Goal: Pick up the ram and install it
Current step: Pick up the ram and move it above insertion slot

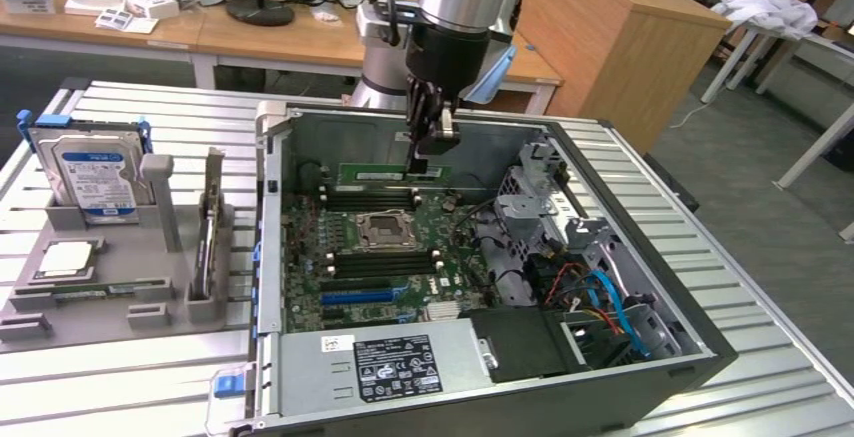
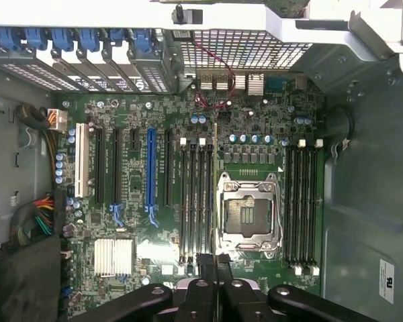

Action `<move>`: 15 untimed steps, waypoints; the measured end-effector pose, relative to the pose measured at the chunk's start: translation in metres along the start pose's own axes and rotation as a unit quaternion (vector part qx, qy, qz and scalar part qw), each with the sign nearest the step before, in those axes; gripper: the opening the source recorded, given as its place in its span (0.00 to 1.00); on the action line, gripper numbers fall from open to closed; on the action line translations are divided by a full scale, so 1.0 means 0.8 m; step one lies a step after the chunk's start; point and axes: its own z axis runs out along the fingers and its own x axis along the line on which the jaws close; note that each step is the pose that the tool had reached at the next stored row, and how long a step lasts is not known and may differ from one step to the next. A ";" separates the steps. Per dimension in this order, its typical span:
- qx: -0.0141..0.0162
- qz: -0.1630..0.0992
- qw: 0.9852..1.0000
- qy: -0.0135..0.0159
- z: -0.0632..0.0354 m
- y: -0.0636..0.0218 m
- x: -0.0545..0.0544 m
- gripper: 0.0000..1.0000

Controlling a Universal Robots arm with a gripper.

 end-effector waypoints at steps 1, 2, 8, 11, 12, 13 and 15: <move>0.000 0.000 1.000 0.000 0.000 -0.001 0.000 0.12; 0.000 0.000 1.000 0.000 0.000 -0.002 0.000 0.12; 0.000 0.000 1.000 -0.001 0.000 -0.004 0.000 0.12; 0.000 0.000 1.000 -0.001 0.000 -0.005 0.002 0.12; 0.000 0.000 1.000 -0.001 0.000 -0.004 0.004 0.12; 0.000 0.000 1.000 -0.001 0.000 -0.004 0.006 0.12; 0.000 0.000 1.000 -0.001 0.000 -0.004 0.009 0.12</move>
